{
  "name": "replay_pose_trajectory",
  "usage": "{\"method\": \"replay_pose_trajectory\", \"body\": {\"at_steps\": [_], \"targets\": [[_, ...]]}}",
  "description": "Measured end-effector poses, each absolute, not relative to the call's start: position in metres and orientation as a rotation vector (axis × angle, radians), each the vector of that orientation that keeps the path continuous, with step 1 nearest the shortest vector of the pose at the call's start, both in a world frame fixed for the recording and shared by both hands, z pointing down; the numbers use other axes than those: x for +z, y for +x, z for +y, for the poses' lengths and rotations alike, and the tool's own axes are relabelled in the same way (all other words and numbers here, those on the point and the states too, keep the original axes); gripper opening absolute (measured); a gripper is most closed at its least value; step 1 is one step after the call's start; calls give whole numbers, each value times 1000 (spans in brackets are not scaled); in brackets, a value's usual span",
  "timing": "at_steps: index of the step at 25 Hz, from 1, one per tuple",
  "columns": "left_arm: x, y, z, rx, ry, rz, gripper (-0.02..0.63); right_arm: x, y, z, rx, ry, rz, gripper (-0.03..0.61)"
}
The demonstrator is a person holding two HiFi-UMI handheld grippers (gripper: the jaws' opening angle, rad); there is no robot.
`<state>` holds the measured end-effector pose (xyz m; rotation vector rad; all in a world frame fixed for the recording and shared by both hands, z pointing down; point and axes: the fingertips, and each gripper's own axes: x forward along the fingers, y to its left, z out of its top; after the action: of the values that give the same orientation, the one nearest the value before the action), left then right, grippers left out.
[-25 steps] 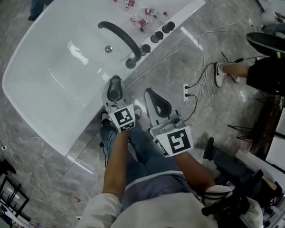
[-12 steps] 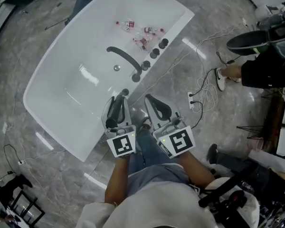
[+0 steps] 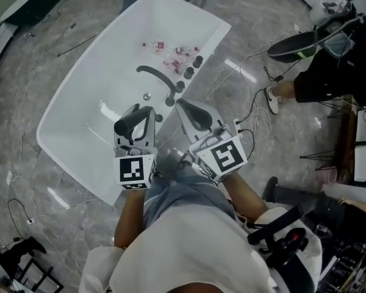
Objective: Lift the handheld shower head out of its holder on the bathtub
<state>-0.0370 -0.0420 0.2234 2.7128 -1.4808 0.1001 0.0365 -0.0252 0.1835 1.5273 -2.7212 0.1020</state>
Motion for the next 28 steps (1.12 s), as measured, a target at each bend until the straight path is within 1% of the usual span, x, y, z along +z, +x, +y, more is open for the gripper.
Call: {"method": "replay_pose_trajectory", "body": {"at_steps": [7,14,18,28], "targets": [[162,-39,-10,18,2768,-1357,149,134,36,8,169,1509,-2740,17],[129,-41,5,-55,2771,-1320,149,118,32,20,294,1518,-2783,17],[124,-50,14,-58,2769,-1315,149,111,26,27,279,1544,-2770,17],[132,-40,3,-59,2755,-1298,149,117,32,16,276,1527,-2761,17]]}}
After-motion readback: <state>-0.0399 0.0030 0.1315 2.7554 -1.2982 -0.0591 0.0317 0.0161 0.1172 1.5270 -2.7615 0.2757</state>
